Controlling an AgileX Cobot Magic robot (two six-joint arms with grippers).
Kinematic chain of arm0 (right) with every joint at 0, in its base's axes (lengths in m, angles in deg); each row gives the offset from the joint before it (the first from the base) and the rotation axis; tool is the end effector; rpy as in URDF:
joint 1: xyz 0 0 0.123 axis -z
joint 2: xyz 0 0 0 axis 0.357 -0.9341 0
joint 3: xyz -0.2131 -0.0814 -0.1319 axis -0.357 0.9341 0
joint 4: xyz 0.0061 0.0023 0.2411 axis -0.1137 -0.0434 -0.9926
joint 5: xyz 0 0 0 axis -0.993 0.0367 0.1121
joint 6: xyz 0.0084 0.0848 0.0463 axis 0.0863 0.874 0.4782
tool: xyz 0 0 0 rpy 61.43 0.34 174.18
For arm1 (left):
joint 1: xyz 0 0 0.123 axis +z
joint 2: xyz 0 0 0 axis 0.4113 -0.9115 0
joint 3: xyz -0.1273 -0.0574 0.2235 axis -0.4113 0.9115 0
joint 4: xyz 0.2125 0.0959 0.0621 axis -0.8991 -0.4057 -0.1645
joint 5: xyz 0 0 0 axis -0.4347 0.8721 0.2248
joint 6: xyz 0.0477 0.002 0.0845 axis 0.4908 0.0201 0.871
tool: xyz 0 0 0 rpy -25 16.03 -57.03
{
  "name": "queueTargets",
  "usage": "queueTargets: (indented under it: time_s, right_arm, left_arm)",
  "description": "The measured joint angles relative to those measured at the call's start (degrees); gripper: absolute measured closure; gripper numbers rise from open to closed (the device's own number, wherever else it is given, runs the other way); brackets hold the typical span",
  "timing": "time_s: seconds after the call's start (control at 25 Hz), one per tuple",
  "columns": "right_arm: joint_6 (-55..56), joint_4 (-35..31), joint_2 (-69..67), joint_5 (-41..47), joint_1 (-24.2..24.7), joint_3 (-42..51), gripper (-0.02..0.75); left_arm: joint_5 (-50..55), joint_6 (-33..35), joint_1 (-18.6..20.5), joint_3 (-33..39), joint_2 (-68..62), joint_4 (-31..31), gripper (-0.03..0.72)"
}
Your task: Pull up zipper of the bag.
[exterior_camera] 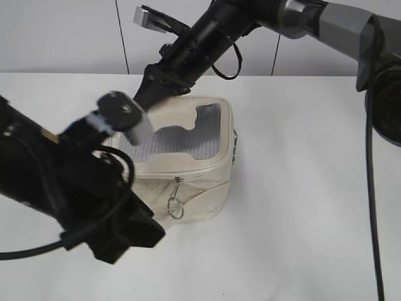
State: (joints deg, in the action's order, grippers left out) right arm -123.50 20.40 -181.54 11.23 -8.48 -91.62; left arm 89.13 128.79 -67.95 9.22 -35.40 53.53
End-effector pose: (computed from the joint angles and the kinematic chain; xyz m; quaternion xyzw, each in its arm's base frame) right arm 0.4018 0.3024 0.1765 -0.4510 0.7979 0.3724 0.1458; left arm 0.1665 -0.2094 0.1859 0.4781 0.8287 -0.2417 0.1623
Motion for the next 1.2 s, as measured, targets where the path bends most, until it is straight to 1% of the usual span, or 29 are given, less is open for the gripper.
queueTargets:
  time_s: [0.08, 0.2, 0.32, 0.44, 0.52, 0.56, 0.64, 0.68, 0.76, 0.84, 0.92, 1.04, 1.2]
  right_arm:
    - [2.1, 0.6, 0.3, 0.0, 1.0, 0.0, 0.346]
    - [7.3, 0.9, 1.6, 0.0, 4.1, 0.0, 0.336]
    - [10.0, 1.1, 3.5, 0.0, 8.3, 0.2, 0.367]
    - [10.7, 1.2, 6.8, -0.2, 12.3, 3.0, 0.402]
    - [10.3, 0.9, 10.1, -0.5, 14.1, 7.7, 0.409]
    - [9.5, 0.6, 12.3, -1.5, 14.7, 12.3, 0.411]
    - [7.0, -0.6, 17.2, -6.0, 16.0, 21.3, 0.412]
    - [4.5, -1.9, 20.2, -9.7, 16.5, 29.0, 0.412]
    - [-0.9, -6.1, 26.4, -17.0, 17.4, 41.0, 0.412]
    - [-8.9, -11.3, 33.3, -25.3, 17.9, 55.5, 0.412]
    - [-15.9, -16.9, 38.7, -30.9, 17.9, 65.3, 0.412]
    - [-24.6, -24.6, 43.7, -34.6, 17.9, 75.9, 0.412]
    - [-31.7, -30.3, 44.7, -35.8, 17.9, 83.3, 0.412]
  left_arm:
    - [1.3, -2.2, 2.7, 1.6, 4.7, -1.0, 0.396]
    - [1.4, -3.1, 8.7, 3.2, 13.3, -1.4, 0.382]
    - [0.5, -3.3, 16.2, 3.5, 18.3, -1.5, 0.378]
    - [0.3, -3.3, 24.0, 2.6, 18.5, -1.4, 0.377]
    - [1.3, -1.0, 26.8, -0.5, 16.1, -0.2, 0.377]
    - [2.1, 1.1, 27.5, -2.5, 14.1, 1.3, 0.377]
    - [4.2, 4.9, 27.7, -8.6, 9.3, 4.8, 0.372]
    - [5.8, 6.9, 27.7, -12.2, 6.2, 6.7, 0.368]
    - [9.2, 10.1, 27.5, -19.4, -0.8, 9.5, 0.348]
    - [12.6, 12.9, 26.9, -26.5, -7.5, 10.1, 0.311]
    - [14.6, 13.9, 25.9, -33.9, -14.4, 10.0, 0.258]
    - [17.9, 14.3, 24.6, -43.7, -22.9, 9.9, 0.212]
    - [24.5, 14.5, 21.9, -54.9, -31.9, 8.3, 0.203]
